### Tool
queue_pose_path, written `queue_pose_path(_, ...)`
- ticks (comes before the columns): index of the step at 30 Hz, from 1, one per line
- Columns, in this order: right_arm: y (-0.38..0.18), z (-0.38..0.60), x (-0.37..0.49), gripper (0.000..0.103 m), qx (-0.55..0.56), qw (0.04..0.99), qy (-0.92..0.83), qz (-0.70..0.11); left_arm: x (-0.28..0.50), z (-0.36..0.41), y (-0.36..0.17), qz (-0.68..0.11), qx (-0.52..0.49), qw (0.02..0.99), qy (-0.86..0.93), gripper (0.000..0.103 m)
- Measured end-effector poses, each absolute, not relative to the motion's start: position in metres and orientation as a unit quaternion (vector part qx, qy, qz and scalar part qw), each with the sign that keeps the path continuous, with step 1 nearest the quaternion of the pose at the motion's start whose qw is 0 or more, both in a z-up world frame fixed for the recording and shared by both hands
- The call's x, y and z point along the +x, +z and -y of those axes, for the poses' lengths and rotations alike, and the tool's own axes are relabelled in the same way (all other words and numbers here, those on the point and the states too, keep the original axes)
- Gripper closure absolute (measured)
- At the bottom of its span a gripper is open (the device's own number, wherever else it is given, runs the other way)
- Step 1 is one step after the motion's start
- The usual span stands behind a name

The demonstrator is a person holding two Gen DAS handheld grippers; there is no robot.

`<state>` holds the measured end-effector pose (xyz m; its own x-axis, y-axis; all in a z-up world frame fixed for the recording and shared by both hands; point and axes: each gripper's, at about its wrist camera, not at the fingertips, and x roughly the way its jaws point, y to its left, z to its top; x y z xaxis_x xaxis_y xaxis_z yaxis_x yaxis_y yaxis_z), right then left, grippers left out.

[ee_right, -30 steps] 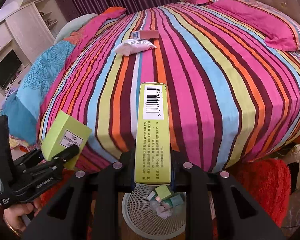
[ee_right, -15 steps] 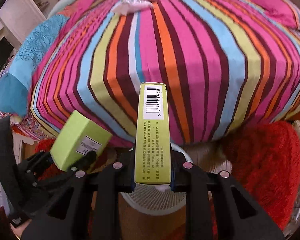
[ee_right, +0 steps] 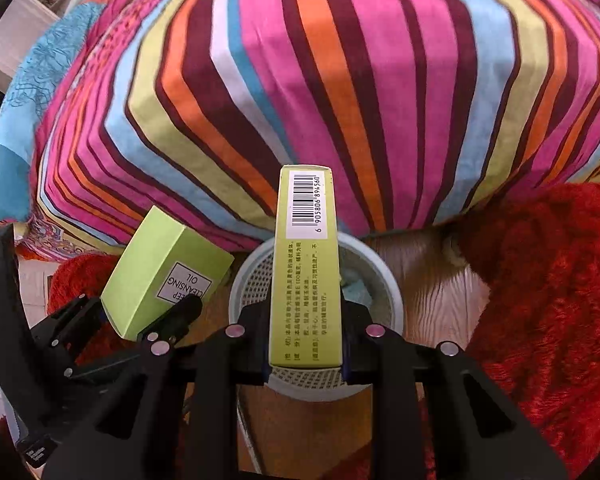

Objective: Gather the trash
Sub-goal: 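Carry both lime-green boxes over the wastebasket with both tools, then open both tools to drop the two green boxes into the wastebasket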

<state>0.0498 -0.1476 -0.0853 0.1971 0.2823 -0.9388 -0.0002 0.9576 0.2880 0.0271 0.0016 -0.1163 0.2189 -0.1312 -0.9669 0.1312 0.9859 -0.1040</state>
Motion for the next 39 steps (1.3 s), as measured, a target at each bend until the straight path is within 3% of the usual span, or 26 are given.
queue_pose_path(39, -0.198, 0.147, 0.064, 0.081, 0.169, 0.617, 0.057, -0.767, 0.037, 0.013, -0.215, -0.772, 0.004, 0.631, -0.076, 0.047)
